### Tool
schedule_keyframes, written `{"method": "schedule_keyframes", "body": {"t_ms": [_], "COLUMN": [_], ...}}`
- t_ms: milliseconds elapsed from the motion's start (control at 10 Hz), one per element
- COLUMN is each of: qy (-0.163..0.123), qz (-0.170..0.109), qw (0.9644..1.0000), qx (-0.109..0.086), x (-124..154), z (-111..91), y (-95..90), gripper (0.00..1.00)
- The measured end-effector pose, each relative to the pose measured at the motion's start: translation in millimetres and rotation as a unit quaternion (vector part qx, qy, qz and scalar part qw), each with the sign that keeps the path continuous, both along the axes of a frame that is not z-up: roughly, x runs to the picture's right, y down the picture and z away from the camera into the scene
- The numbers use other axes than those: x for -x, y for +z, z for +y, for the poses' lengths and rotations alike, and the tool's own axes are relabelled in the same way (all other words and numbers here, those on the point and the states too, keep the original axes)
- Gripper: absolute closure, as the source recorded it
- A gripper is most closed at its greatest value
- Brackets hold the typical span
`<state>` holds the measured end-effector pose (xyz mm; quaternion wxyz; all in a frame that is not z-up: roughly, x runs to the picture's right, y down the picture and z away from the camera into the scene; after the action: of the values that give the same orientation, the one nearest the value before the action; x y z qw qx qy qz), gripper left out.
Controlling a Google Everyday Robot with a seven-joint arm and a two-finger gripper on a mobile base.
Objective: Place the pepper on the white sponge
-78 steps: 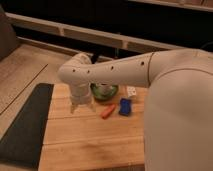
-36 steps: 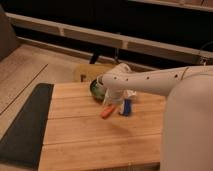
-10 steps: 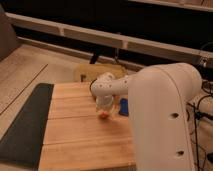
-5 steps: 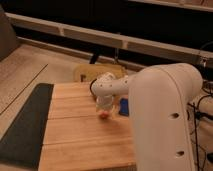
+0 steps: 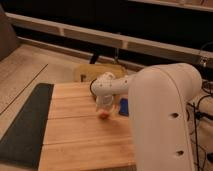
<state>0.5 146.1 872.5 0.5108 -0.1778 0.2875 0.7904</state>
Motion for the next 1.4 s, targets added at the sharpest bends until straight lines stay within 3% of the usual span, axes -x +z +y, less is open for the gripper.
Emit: {"method": "schedule_keyframes", "body": {"t_ms": [500,900,1100,1400], "qy": [0.007,0.010,0.007,0.003], "qz": [0.009,-0.002,-0.008,-0.013], "qw": [0.9999,0.9999,0.9997,0.9997], "qx": [-0.002,-0.010,-0.020,-0.019], "x": [-13,-14,-11,-7], "z": [-2,0,-6,-3], "y": [8.8,24.6,26.9,27.1], "gripper": [0.35,0.37,0.56,0.90]}}
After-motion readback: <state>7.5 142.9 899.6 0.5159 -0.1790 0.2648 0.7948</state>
